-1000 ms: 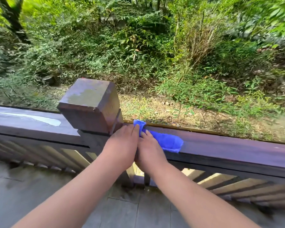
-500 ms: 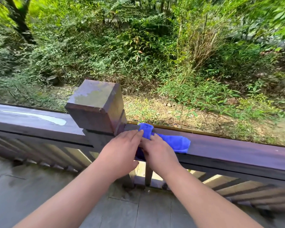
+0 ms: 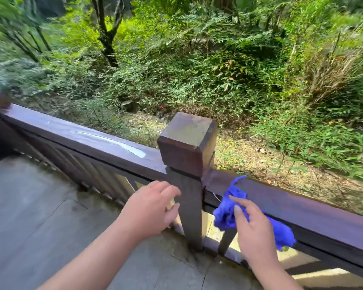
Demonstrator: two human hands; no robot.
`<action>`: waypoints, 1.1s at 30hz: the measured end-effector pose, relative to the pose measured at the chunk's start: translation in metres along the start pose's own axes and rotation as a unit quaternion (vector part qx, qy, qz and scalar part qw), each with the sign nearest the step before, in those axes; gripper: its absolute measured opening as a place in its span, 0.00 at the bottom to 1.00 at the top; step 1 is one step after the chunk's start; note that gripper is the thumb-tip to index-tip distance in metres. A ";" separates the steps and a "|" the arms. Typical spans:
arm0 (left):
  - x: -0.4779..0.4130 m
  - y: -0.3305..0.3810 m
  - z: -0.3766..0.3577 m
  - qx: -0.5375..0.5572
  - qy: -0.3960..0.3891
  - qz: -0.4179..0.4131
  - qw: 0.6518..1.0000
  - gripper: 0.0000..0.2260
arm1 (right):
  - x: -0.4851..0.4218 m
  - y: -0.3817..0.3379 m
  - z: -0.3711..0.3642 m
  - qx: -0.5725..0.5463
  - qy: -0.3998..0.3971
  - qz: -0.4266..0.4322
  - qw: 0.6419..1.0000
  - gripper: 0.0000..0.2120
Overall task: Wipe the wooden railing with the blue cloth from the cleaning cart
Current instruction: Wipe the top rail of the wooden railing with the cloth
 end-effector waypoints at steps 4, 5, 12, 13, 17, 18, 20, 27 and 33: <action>0.013 -0.066 0.007 -0.003 -0.007 0.046 0.999 0.12 | 0.038 0.036 -0.075 -0.177 -0.011 -0.151 0.972 0.08; 0.015 -0.084 0.008 -0.006 -0.014 0.051 0.999 0.13 | 0.043 0.042 -0.095 -0.195 -0.008 -0.172 0.966 0.09; 0.031 -0.235 0.031 -0.010 -0.076 0.089 0.993 0.23 | 0.060 -0.009 -0.234 -0.359 0.030 -0.278 0.890 0.08; 0.031 -0.257 0.035 -0.014 -0.087 0.094 0.992 0.25 | 0.059 -0.028 -0.247 -0.379 0.039 -0.273 0.883 0.07; 0.009 -0.310 0.041 -0.028 -0.117 0.085 0.989 0.36 | 0.035 -0.101 -0.252 -0.347 0.116 -0.197 0.909 0.07; 0.000 -0.314 0.039 -0.030 -0.123 0.073 0.989 0.40 | 0.027 -0.115 -0.245 -0.327 0.145 -0.177 0.917 0.08; -0.022 -0.312 0.030 -0.030 -0.134 0.041 0.990 0.46 | 0.013 -0.139 -0.230 -0.265 0.199 -0.142 0.933 0.08; -0.100 -0.299 -0.021 -0.047 -0.162 -0.044 0.985 0.56 | -0.038 -0.186 -0.247 -0.050 0.234 0.047 0.970 0.12; -0.136 -0.319 -0.062 -0.088 -0.228 -0.082 0.966 0.59 | -0.073 -0.136 -0.298 0.182 0.109 -0.003 0.977 0.14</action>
Point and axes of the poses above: each hand's wrist, its own x-axis away from the middle knuckle, its own z-axis out of the back of the hand, y = z × x, the point moved 10 cm from there along -x, towards the middle knuckle, and after that the axes turned 5 degrees about y, right-handed, at the moved point
